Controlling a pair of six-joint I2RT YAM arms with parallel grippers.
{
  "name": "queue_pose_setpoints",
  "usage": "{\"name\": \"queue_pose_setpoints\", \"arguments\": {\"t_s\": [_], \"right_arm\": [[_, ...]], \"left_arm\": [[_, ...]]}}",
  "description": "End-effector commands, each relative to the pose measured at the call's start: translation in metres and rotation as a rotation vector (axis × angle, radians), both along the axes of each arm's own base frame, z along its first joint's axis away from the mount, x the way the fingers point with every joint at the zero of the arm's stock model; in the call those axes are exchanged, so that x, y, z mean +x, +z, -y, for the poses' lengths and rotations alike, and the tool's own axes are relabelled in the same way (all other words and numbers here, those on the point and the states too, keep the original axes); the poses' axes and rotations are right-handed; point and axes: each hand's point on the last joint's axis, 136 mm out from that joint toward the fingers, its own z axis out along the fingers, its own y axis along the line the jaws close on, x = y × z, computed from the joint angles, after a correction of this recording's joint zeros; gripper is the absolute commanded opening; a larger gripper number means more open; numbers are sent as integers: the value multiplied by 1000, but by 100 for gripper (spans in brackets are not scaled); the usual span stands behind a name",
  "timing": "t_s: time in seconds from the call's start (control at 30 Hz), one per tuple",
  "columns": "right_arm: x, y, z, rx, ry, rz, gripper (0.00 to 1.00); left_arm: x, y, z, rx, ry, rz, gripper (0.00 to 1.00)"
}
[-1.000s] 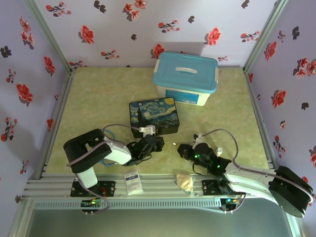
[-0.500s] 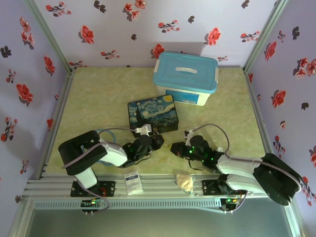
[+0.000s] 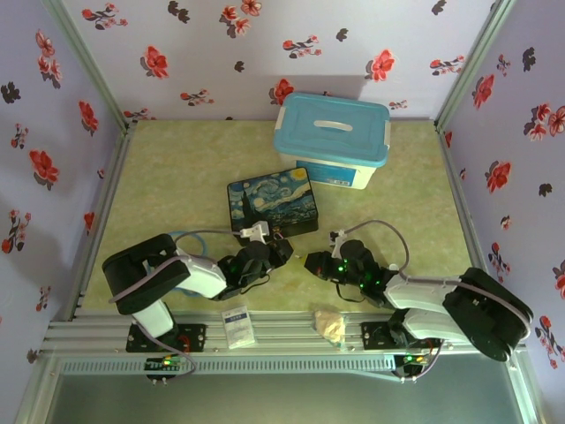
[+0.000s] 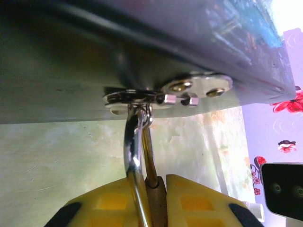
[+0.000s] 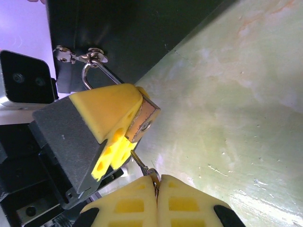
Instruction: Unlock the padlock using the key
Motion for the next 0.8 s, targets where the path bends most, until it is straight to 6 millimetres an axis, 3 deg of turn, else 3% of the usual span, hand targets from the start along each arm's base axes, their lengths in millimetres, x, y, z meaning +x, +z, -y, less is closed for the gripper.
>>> {"name": "queue_pose_setpoints", "arguments": {"t_s": [0.0,0.77], "right_arm": [[8,14,-9,47,5,37,0],[18,10,-2,60,-42,61,0]], "left_arm": [[5,29,5,-116,11,25,0],[4,43,12,-198,-1,23,0]]}}
